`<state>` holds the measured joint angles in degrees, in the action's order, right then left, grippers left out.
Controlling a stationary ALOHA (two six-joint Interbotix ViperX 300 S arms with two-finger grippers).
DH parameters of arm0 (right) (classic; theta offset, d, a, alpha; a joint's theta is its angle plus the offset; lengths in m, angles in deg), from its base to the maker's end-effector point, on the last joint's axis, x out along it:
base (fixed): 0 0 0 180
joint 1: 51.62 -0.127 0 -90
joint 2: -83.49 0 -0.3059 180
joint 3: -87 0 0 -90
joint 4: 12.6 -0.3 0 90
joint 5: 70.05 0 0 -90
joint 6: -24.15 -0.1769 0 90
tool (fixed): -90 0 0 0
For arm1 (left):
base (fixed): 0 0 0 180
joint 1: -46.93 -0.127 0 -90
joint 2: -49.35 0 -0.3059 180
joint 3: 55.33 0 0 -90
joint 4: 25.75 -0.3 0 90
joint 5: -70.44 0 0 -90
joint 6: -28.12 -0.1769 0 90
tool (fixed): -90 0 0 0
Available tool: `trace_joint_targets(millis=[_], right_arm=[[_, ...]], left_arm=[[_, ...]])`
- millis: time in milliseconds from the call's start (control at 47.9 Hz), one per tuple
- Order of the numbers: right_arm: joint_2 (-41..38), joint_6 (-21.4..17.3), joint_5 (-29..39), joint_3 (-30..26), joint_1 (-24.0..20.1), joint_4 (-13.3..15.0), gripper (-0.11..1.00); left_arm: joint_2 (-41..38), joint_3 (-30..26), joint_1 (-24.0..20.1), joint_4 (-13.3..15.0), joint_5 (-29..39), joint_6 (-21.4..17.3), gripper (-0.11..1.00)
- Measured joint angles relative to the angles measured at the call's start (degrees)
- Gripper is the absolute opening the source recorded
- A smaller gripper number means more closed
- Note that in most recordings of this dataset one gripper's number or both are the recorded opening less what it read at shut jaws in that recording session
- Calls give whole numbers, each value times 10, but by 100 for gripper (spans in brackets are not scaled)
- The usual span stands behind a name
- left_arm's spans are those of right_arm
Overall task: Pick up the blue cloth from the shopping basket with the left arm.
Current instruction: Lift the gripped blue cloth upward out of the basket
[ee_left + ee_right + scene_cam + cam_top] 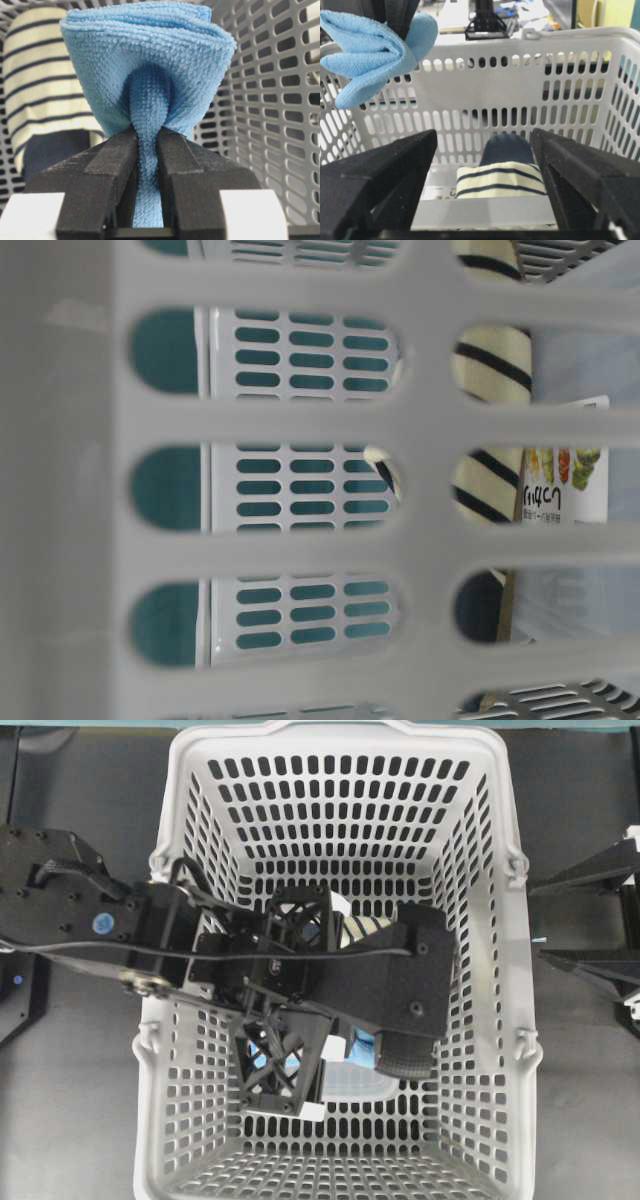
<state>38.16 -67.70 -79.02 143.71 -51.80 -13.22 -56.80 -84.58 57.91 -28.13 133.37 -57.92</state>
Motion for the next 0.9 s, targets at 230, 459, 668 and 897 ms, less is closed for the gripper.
trace_joint_targets(millis=[230, 459, 668, 897], right_arm=[[1, 0, 0, 0, 0, 0, 74], [1, 0, 0, 0, 0, 0, 74], [1, 0, 0, 0, 0, 1, 74], [1, 0, 0, 0, 0, 0, 74]], left_arm=[[-1, 0, 0, 0, 0, 0, 9], [-2, 0, 0, -1, 0, 2, 9], [-3, 0, 0, -1, 0, 5, 9], [-3, 0, 0, -1, 0, 4, 9]])
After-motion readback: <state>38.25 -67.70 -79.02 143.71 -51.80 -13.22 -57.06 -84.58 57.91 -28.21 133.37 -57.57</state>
